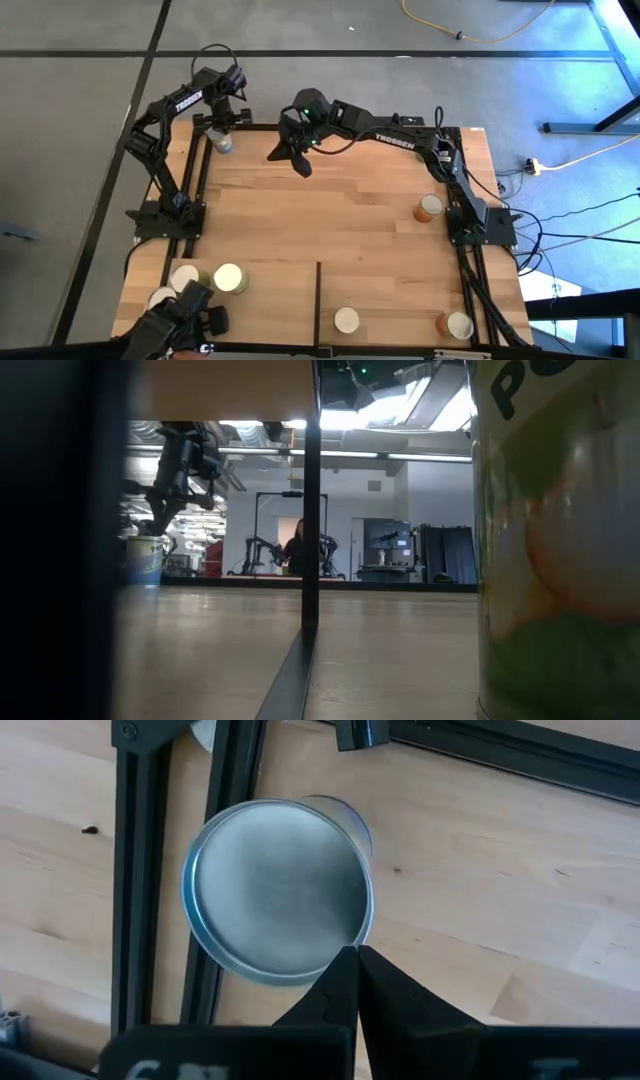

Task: Pick and place cans onto a shelf
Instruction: Put the canned peas on the shelf

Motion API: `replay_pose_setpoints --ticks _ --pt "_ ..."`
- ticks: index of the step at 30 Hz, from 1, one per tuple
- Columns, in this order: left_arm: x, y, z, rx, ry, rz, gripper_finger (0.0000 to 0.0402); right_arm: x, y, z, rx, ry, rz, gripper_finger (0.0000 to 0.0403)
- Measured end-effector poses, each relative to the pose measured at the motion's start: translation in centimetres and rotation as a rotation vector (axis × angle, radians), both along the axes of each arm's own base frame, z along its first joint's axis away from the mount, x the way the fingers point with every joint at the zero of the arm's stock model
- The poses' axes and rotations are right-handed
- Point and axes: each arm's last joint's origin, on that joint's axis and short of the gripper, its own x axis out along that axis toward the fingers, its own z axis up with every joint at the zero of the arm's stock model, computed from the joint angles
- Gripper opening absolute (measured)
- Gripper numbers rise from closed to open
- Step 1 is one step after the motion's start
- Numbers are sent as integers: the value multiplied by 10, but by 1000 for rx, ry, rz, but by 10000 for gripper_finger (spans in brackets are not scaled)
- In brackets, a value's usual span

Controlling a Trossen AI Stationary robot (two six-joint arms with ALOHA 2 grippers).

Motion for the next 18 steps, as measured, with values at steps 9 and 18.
replay_pose_setpoints --ticks 9,18 --pt "1 -17 28 58 -83 -105 0 -3 1 2 -25 0 13 10" --pt "-2 -81 102 330 -192 -225 0 -23 7 27 -152 52 94 10"
